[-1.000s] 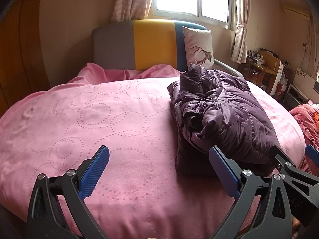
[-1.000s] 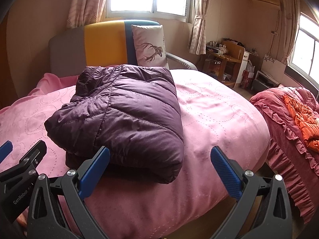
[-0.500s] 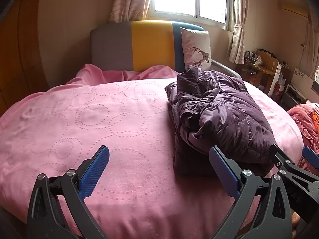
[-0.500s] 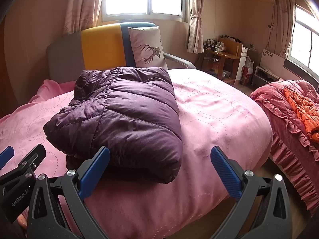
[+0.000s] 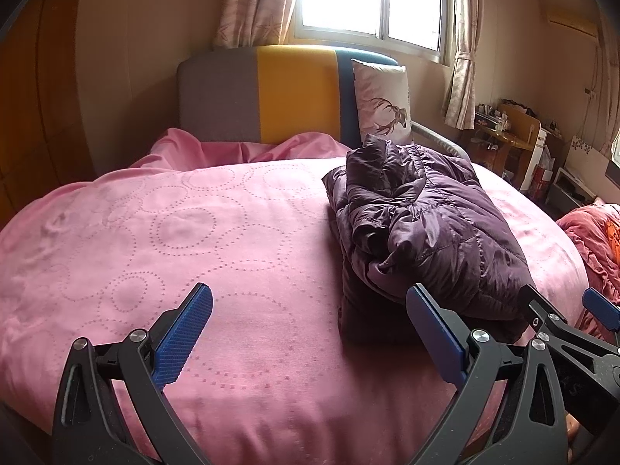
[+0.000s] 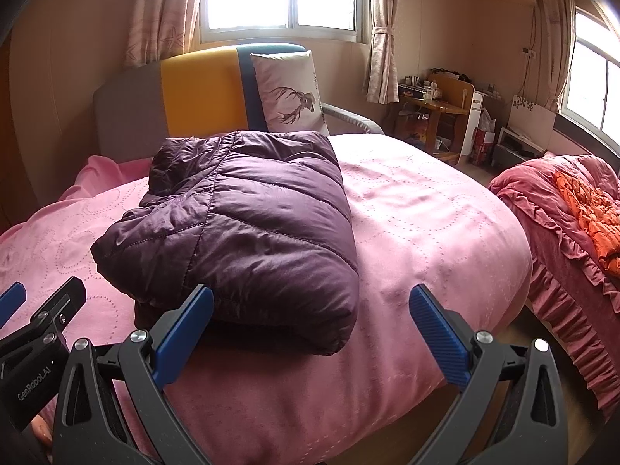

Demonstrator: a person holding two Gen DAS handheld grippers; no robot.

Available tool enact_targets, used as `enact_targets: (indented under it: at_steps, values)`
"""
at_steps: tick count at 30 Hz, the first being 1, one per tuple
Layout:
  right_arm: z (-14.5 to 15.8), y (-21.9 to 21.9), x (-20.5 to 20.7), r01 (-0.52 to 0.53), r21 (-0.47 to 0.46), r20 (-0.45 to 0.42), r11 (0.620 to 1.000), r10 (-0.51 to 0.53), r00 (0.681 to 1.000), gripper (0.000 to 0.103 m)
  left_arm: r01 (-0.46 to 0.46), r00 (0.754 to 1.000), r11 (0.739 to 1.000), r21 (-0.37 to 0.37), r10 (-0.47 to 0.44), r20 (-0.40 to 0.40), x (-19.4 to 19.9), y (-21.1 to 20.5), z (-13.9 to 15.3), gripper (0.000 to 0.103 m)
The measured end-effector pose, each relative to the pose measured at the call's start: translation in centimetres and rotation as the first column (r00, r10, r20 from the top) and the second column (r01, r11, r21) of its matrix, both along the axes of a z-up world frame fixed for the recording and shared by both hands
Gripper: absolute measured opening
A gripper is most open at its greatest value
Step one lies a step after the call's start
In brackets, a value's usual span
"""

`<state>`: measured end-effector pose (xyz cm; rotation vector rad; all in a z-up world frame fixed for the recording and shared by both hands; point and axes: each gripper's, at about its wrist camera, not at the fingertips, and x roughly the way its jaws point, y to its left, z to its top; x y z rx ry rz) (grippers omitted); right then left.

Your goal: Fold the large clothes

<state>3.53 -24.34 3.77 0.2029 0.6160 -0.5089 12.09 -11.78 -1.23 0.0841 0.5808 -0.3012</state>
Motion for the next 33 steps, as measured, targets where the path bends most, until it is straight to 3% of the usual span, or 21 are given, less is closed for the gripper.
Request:
enact_targets:
  at_steps: [33]
  values:
    - [0.2,-1.8,0.6,0.002,0.036,0.023,0.999,-0.003,1.0,0.101,-0.005,1.0,1.0,0.028,0.005,-0.007,0.7,-0.2,-0.4,0.099]
